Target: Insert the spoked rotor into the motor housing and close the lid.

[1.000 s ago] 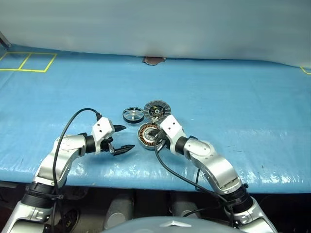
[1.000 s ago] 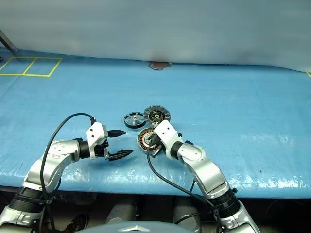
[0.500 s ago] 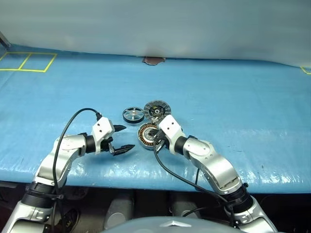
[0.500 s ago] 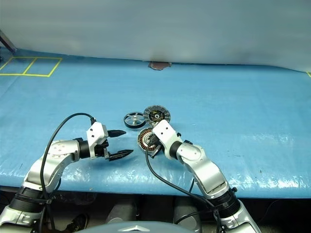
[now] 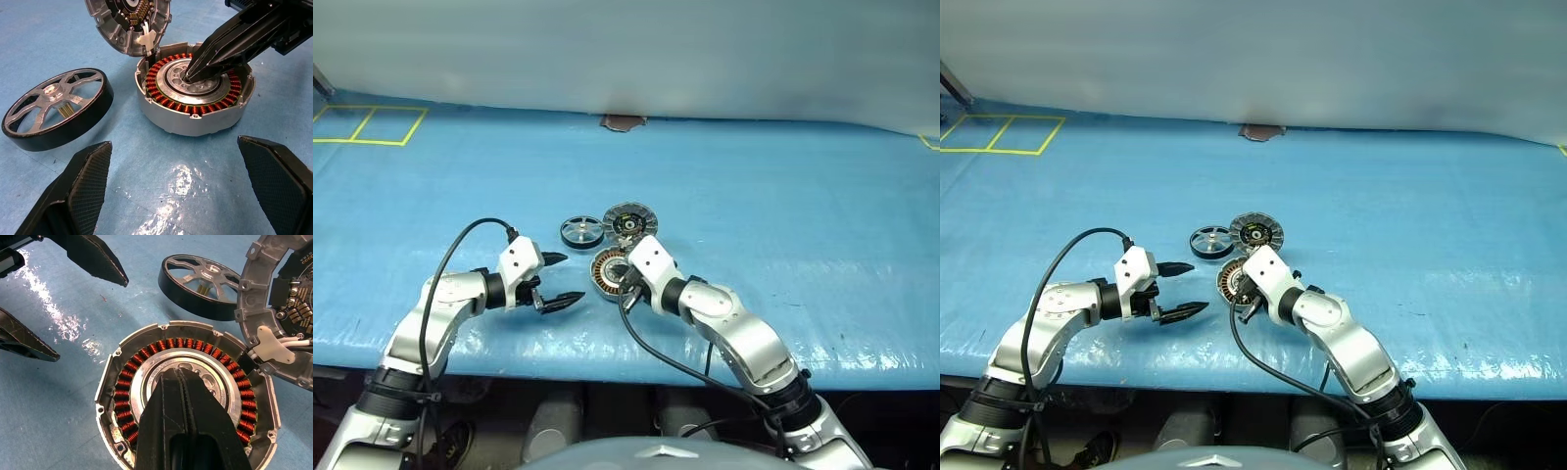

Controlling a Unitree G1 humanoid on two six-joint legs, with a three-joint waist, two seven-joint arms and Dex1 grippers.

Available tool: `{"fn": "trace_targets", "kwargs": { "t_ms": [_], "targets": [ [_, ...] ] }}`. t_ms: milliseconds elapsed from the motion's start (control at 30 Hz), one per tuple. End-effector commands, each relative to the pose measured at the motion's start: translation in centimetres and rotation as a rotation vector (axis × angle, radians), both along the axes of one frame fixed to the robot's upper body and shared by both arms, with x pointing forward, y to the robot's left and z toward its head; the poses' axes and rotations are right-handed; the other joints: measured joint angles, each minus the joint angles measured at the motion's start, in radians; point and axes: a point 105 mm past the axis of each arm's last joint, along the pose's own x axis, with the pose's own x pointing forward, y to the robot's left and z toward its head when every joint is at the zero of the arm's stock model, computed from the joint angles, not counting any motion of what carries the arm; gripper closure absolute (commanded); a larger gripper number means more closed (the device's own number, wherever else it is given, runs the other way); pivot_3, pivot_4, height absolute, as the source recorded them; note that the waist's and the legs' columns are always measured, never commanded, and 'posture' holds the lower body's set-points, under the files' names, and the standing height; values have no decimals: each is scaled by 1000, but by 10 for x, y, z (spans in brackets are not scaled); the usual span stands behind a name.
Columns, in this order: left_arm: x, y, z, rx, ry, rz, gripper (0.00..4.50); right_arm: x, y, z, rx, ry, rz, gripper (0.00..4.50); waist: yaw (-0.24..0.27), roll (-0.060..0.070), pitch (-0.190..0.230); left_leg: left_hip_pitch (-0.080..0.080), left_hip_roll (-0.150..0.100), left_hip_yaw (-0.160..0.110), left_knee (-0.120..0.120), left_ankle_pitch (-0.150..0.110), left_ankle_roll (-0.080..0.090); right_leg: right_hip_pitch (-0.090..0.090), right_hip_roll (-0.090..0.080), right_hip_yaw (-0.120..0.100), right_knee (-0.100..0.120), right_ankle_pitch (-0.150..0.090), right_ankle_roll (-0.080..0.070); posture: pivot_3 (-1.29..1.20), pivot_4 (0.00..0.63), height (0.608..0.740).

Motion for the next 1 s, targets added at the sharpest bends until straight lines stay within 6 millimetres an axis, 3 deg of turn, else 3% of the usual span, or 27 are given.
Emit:
{"fn": "trace_targets", "kwargs": {
  "t_ms": [33, 300, 433, 800, 1000],
  "targets": [
    [4, -1, 11, -9, -52, -3, 0, 3, -6, -9, -21, 26, -27, 4474, 0, 0, 0, 0, 0, 0, 0, 0, 0, 0, 0, 0, 0, 0, 0, 0, 150, 740],
    [4, -1, 10, -8, -51, -4, 0, 15, -20, -21, -44, 48, -104, 4474, 5, 0, 0, 3, 0, 0, 1, 0, 0, 1, -1, 0, 0, 0, 0, 0, 150, 740],
    [5, -1, 11, -7, -53, -3, 0, 9, -13, -29, -40, 78, -83, 4474, 4, -1, -1, 4, 0, 0, 2, 0, 0, 1, -1, 0, 0, 0, 0, 0, 150, 740],
    [5, 1, 10, -9, -51, 9, 0, -8, 0, -23, -9, 84, -26, 4474, 2, 0, -2, 3, 0, 0, -1, 0, 0, 0, -1, 0, -1, 0, 0, 0, 150, 740],
    [5, 1, 10, -11, -53, 9, 0, -5, -2, -32, -32, 108, -47, 4474, 1, 0, -2, 3, 0, 0, -1, 0, 0, 0, -1, 0, -1, -1, -1, 0, 150, 740]
  ]
}}
